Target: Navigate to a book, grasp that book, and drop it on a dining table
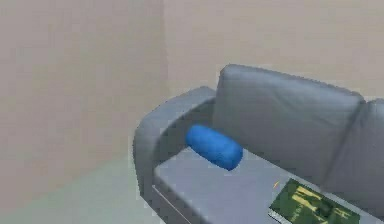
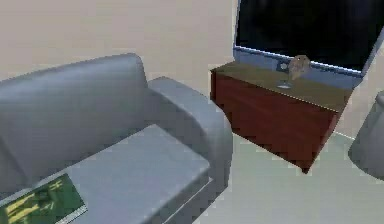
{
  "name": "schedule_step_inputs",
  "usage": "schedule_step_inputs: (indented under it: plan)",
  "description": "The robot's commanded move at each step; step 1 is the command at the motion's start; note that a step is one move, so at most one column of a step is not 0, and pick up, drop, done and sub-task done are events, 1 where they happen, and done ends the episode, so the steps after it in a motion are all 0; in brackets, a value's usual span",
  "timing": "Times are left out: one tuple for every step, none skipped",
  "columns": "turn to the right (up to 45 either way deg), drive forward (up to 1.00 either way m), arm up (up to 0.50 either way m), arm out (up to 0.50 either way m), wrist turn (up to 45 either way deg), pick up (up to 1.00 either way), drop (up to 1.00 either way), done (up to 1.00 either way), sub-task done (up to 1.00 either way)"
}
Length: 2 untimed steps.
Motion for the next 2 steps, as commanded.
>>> schedule_step_inputs:
  plan:
    - [-42.0, 0.00, 0.00, 0.00, 0.0, 0.00, 0.00, 0.00, 0.00]
    - [0.0, 0.00, 0.50, 0.00, 0.0, 0.00, 0.00, 0.00, 0.00]
